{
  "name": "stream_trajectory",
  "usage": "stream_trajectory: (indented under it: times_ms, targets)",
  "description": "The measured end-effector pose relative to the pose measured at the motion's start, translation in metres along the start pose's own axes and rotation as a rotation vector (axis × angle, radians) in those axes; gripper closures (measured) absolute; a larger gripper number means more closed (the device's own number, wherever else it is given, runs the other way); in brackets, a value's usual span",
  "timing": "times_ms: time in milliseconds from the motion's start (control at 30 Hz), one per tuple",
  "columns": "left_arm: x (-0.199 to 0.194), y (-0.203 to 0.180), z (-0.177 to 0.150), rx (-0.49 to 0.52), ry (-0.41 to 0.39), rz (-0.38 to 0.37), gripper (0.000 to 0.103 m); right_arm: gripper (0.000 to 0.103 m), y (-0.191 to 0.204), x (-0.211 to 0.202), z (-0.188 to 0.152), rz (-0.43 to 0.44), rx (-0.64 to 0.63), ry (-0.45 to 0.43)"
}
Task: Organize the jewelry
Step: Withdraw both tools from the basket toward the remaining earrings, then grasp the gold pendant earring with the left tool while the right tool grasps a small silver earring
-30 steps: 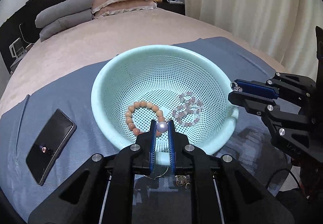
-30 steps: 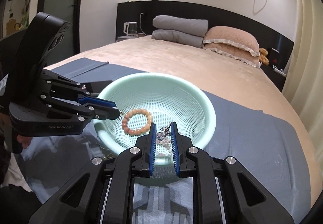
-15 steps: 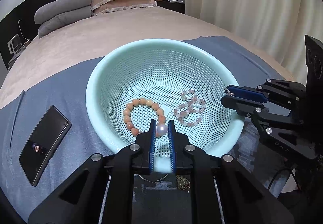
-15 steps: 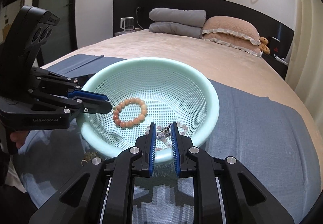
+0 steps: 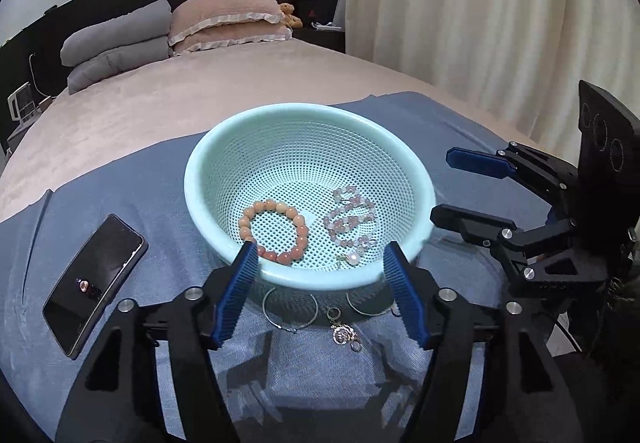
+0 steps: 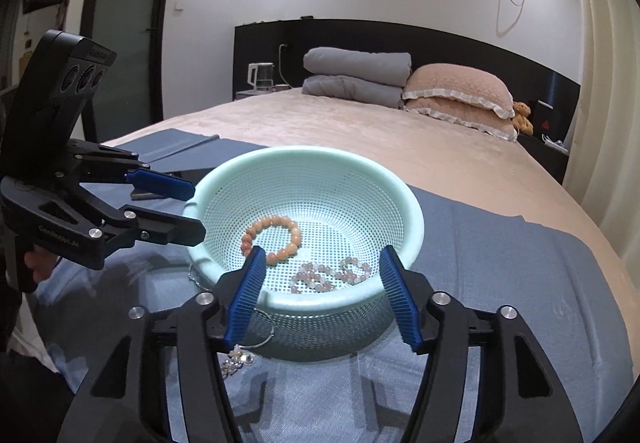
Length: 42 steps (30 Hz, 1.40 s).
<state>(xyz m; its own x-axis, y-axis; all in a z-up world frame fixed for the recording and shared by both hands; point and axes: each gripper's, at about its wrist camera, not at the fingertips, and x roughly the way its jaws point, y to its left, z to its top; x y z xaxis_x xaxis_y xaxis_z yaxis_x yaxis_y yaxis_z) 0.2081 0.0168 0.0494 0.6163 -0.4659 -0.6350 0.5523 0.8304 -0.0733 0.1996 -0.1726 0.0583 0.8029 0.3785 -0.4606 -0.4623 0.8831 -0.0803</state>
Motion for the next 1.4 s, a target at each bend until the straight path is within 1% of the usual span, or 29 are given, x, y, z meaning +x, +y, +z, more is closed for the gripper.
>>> stream_trajectory:
  times_ms: [33,67,100,133,233,333,400,667,767,833,900,1033,1100,1167,1200,1233,1267,1300,1333,1367,1400]
  targets:
    - [-0.003,-0.001,-0.004,0.006,-0.008,-0.008,0.029,0.03,0.002,-0.003,-0.003,0.007,-0.007,-0.006]
    - [-0.006,-0.003,-0.009,0.014,-0.015,-0.01,0.026,0.027,0.005,-0.006,-0.006,0.011,-0.011,-0.008]
    - [-0.007,-0.004,-0.013,0.018,-0.014,-0.01,0.021,0.021,0.007,-0.009,-0.009,0.021,-0.013,-0.004]
    - [-0.007,-0.005,-0.018,0.022,-0.007,-0.008,0.02,0.019,0.008,-0.01,-0.012,0.028,-0.013,-0.002]
    - [0.0,-0.005,-0.031,0.019,0.027,-0.016,0.02,0.019,0.014,-0.01,-0.024,0.044,-0.021,0.033]
    - [0.012,-0.001,-0.044,-0.016,0.073,-0.032,0.02,0.019,0.018,-0.007,-0.035,0.058,-0.02,0.062]
    - [0.02,0.001,-0.05,-0.035,0.099,-0.025,0.02,0.019,0.02,-0.003,-0.039,0.058,-0.019,0.081]
    - [0.034,0.006,-0.057,-0.053,0.122,0.001,0.02,0.019,0.025,0.007,-0.044,0.046,-0.013,0.123]
    - [0.035,0.005,-0.058,-0.044,0.125,0.006,0.02,0.022,0.025,0.013,-0.045,0.036,-0.009,0.145]
    - [0.036,0.004,-0.059,-0.034,0.122,0.006,0.02,0.027,0.027,0.015,-0.047,0.028,-0.006,0.159]
    - [0.037,0.003,-0.059,-0.027,0.123,0.009,0.02,0.031,0.026,0.018,-0.047,0.026,0.007,0.173]
    - [0.039,0.0,-0.062,-0.022,0.118,0.011,0.021,0.043,0.027,0.023,-0.048,0.034,0.017,0.199]
    - [0.038,-0.004,-0.064,-0.008,0.113,0.023,0.036,0.045,0.028,0.024,-0.048,0.038,0.014,0.208]
    - [0.038,-0.006,-0.063,0.008,0.109,0.048,0.043,0.049,0.03,0.026,-0.048,0.047,0.013,0.213]
    - [0.038,-0.007,-0.063,0.008,0.109,0.053,0.049,0.052,0.032,0.027,-0.049,0.05,0.01,0.219]
    - [0.038,-0.007,-0.064,0.007,0.108,0.053,0.051,0.058,0.033,0.028,-0.049,0.053,0.006,0.228]
    - [0.038,-0.008,-0.064,0.005,0.108,0.053,0.058,0.062,0.034,0.03,-0.049,0.063,0.005,0.237]
    - [0.038,-0.008,-0.064,0.005,0.11,0.054,0.068,0.067,0.034,0.032,-0.049,0.075,0.01,0.242]
    - [0.038,-0.008,-0.065,0.008,0.113,0.06,0.073,0.072,0.035,0.032,-0.049,0.082,0.013,0.244]
    - [0.039,-0.009,-0.065,0.01,0.115,0.06,0.082,0.074,0.036,0.032,-0.049,0.089,0.012,0.246]
    - [0.039,-0.009,-0.065,0.009,0.118,0.047,0.095,0.079,0.036,0.032,-0.049,0.097,0.009,0.248]
